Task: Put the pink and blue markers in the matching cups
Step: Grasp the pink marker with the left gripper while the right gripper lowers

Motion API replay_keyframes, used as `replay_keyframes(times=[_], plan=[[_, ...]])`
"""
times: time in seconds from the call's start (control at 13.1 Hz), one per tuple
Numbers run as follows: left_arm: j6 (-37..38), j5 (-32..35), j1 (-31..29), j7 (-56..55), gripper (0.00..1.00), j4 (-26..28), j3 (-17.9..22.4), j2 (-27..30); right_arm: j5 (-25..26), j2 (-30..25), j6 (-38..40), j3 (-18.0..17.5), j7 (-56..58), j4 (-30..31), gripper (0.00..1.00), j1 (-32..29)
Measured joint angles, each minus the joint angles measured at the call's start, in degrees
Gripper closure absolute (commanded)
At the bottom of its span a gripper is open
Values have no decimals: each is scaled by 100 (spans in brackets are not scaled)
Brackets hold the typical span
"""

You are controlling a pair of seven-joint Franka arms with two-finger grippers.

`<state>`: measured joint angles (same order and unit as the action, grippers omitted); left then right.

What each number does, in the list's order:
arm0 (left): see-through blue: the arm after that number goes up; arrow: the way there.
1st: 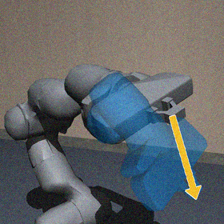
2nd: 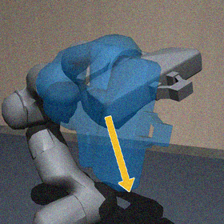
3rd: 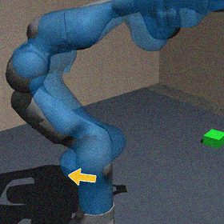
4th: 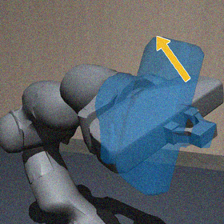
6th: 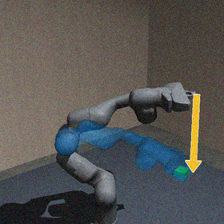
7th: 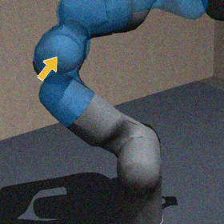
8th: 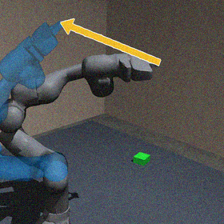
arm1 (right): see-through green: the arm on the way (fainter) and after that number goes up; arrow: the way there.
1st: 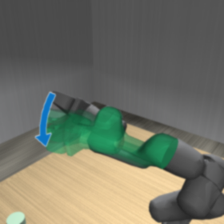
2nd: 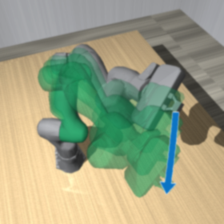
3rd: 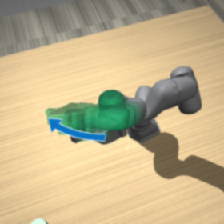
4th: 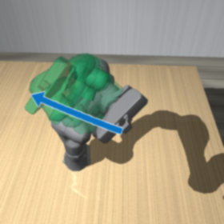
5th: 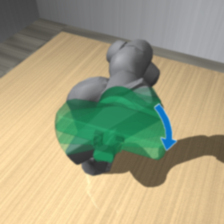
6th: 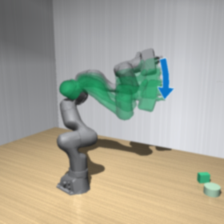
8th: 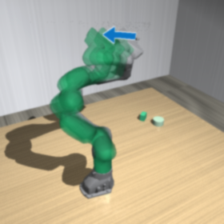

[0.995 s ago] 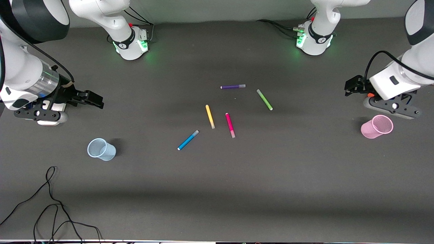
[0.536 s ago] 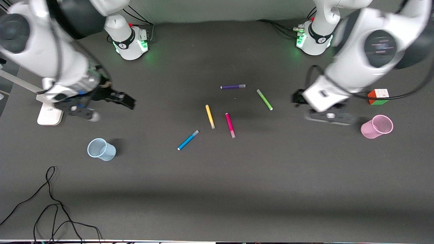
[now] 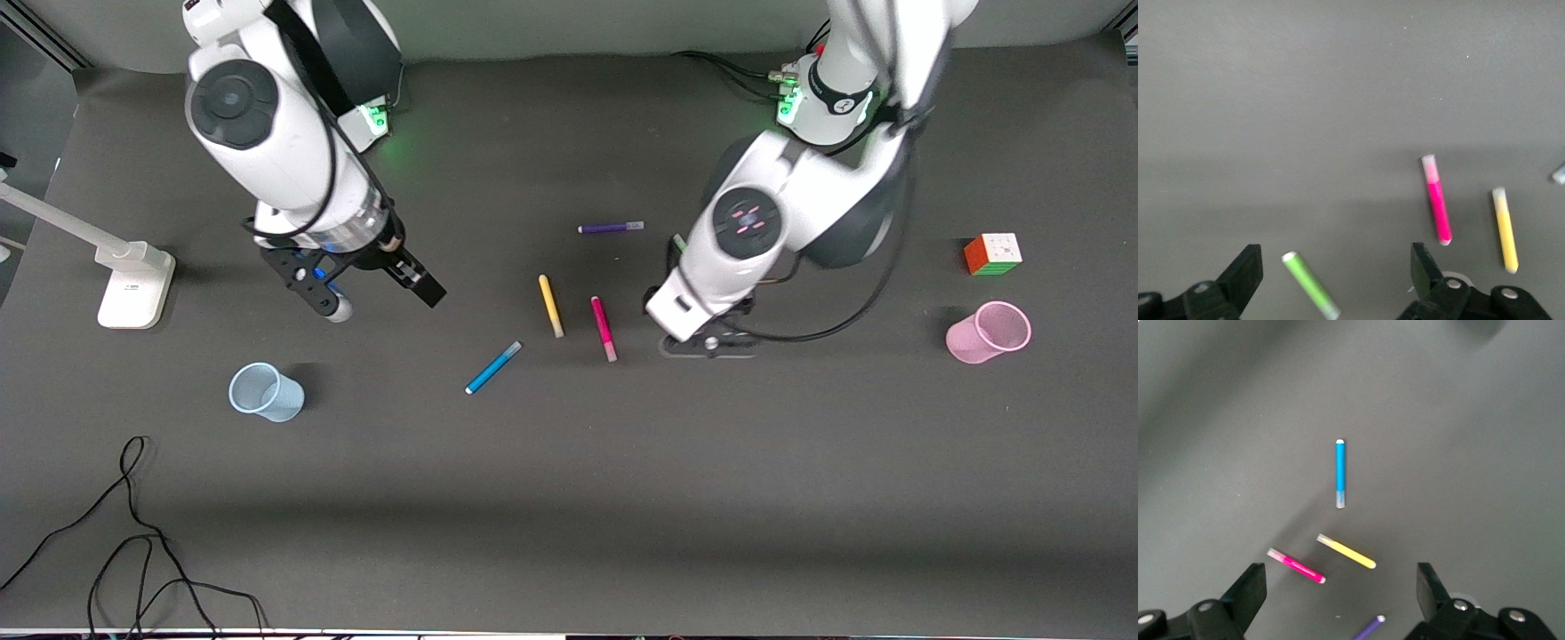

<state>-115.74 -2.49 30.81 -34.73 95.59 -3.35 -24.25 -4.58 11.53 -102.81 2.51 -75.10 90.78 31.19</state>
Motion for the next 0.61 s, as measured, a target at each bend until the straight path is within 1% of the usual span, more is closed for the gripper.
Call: replay_keyframes(times=[0.23,0.38,0.61], plan=[[-918,0,415,-1030,2,-2,-1,-656,-3,165,-165,-1,-743,-8,0,154],[-1422,1,590,-1392,2,-7,0,-1023,-3,289,-236,-2,-1049,-11,0,236],[-1769,0,619,-1886,3,-12,3,-1401,-3,490,-270,12,-1103,-13,0,237]])
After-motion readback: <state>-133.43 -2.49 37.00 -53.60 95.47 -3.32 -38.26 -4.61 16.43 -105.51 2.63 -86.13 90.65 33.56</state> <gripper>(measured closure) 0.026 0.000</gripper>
